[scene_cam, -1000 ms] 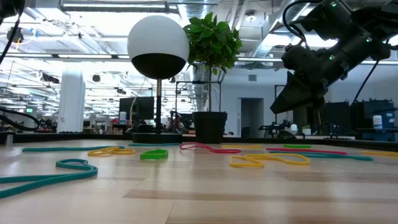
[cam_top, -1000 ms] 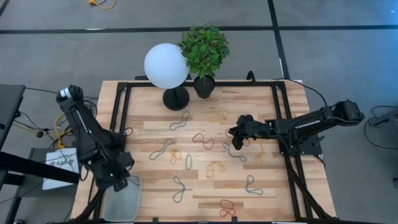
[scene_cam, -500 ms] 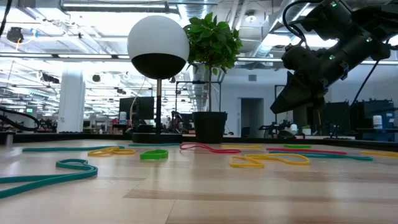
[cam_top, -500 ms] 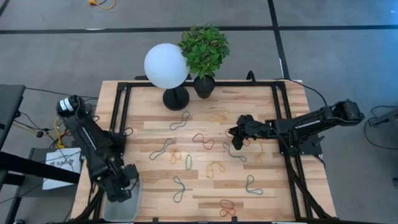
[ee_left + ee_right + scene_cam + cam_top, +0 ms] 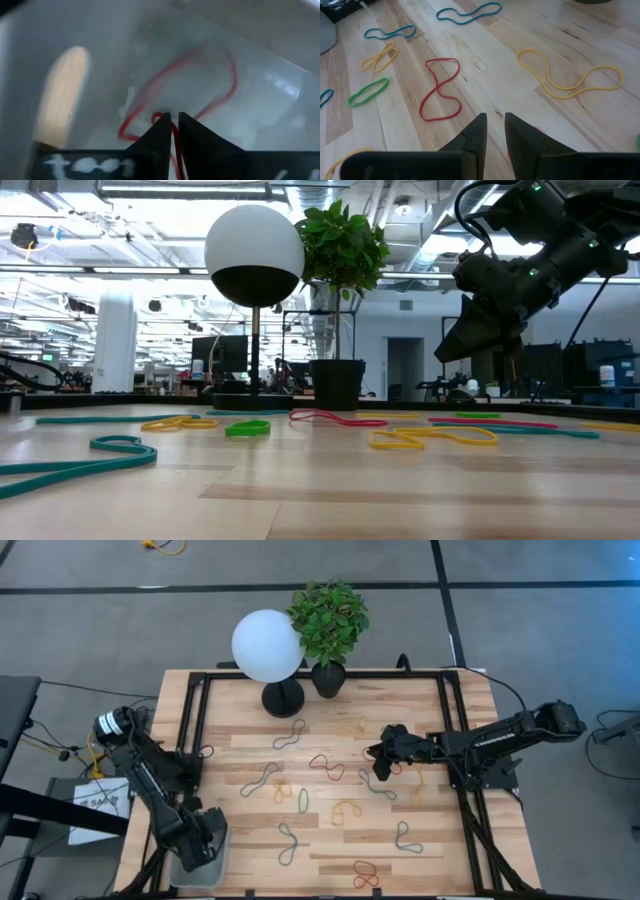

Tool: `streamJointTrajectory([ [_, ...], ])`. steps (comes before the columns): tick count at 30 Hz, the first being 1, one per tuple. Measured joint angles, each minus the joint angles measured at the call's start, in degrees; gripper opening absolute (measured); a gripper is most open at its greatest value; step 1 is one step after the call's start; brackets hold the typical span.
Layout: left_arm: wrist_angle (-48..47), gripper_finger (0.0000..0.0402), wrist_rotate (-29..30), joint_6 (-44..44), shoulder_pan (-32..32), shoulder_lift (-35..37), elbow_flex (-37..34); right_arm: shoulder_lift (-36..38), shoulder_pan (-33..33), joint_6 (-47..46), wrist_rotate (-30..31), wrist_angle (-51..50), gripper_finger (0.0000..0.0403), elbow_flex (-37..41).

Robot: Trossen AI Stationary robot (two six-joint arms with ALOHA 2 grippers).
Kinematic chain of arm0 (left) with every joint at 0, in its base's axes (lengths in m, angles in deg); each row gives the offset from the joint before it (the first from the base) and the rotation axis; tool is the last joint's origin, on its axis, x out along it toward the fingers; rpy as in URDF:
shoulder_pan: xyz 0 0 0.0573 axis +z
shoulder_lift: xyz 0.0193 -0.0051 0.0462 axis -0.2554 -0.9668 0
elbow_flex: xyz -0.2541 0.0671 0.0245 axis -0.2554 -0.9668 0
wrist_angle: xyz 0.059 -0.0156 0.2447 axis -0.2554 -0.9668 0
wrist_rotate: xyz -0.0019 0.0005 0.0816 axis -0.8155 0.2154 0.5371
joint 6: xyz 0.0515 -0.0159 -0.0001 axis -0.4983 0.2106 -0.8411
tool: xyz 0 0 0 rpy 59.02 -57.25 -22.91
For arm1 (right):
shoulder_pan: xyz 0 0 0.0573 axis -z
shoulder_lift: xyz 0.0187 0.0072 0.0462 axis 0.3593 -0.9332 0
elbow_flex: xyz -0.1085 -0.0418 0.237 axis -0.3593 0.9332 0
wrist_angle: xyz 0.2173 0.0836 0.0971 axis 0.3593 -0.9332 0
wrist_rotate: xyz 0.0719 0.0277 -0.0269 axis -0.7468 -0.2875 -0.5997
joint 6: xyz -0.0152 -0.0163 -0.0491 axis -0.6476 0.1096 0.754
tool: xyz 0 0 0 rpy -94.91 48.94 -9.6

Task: Pick and place items into bin
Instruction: Put the red rubber band into the gray bin, then put the blue rubber band into the gray bin

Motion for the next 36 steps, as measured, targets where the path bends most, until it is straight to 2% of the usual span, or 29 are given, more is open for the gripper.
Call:
streamJointTrajectory([
  [7,0.38,0.0079,-3.61,-1.21,0.11,0.04,0.97,0.00,0.00,0.00,0.02,0.05,0.0064,0.00],
  [12,-0.43,0.0093,-5.85,-3.83,0.19,0.04,2.98,0.00,0.00,0.00,0.02,0.07,0.0064,0.00],
  [17,-5.69,0.0094,-3.32,-3.98,0.19,0.50,7.19,0.00,0.00,-0.48,0.02,0.07,0.0064,0.00],
  [21,-14.14,0.0094,1.75,-2.79,0.21,1.94,13.64,0.00,0.02,-2.89,0.02,0.09,0.0064,0.00],
  [23,-20.11,0.0094,5.30,-1.50,0.21,2.61,17.97,0.00,0.02,-3.06,0.02,0.09,0.0064,0.00],
  [25,-25.84,0.0094,11.54,-0.42,0.19,3.15,22.37,0.00,0.02,-3.04,0.02,0.09,0.0064,0.00],
  [29,-35.29,0.0094,29.87,-1.07,1.05,3.25,29.54,0.00,0.11,-2.97,0.11,0.09,0.0064,0.00],
  [33,-39.03,0.0094,46.79,-5.43,3.17,3.26,33.32,0.00,0.15,-2.91,0.22,0.09,0.0064,0.00],
  [36,-38.55,0.0094,55.20,-10.59,5.47,3.23,34.33,0.00,0.15,-2.49,0.28,0.09,0.0064,0.00],
])
